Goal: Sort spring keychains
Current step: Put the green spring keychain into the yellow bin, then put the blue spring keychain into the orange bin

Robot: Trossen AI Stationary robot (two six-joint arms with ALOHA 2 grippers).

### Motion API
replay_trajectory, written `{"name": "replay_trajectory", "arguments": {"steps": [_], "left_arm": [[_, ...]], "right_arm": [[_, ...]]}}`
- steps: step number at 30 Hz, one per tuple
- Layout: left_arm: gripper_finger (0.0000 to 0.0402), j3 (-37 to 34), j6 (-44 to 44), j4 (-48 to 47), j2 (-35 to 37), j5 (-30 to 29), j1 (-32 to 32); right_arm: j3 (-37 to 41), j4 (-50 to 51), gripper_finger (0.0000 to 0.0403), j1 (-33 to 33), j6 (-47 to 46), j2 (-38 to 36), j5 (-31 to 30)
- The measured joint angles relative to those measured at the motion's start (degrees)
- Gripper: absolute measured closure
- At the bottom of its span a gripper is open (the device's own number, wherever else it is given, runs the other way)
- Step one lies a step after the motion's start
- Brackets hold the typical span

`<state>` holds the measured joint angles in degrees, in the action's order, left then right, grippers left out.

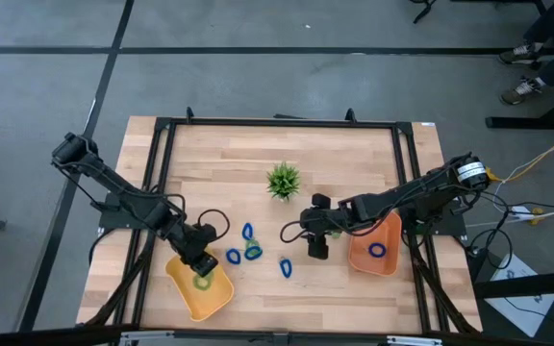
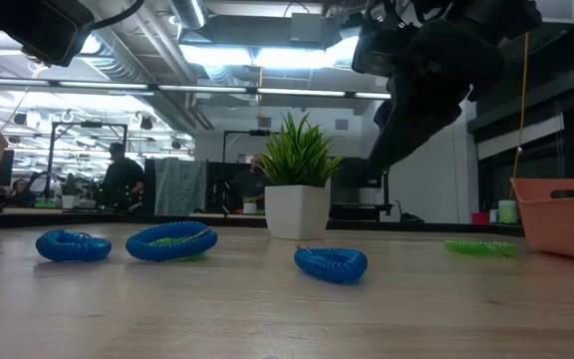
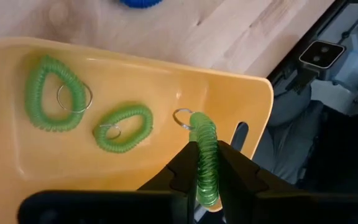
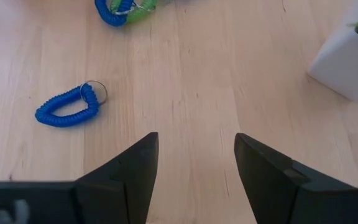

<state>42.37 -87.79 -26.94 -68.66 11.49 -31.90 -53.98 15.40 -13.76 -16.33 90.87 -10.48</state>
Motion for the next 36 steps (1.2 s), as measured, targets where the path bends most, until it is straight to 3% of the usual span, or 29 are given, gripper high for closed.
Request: {"name": "replay_trajectory", "arguments": {"steps": [9, 23, 36], "left_arm": [[0.0344, 0.0, -0.4, -0.1, 0.0, -3.3, 0.0], [0.0271, 0.0, 1.7, -0.2, 0.0, -6.8, 0.0], [0.0279, 0.0, 4.7, 0.2, 0.2, -6.5, 0.1]], "right_arm": [[0.0, -1.8, 0.0194, 0.0, 1.8, 0.0, 0.0], [0.0, -2.5, 0.0194, 0.0, 3.6, 0.0, 0.0], [0.0, -2.5, 0.0194, 0.0, 3.3, 0.0, 0.0]]}}
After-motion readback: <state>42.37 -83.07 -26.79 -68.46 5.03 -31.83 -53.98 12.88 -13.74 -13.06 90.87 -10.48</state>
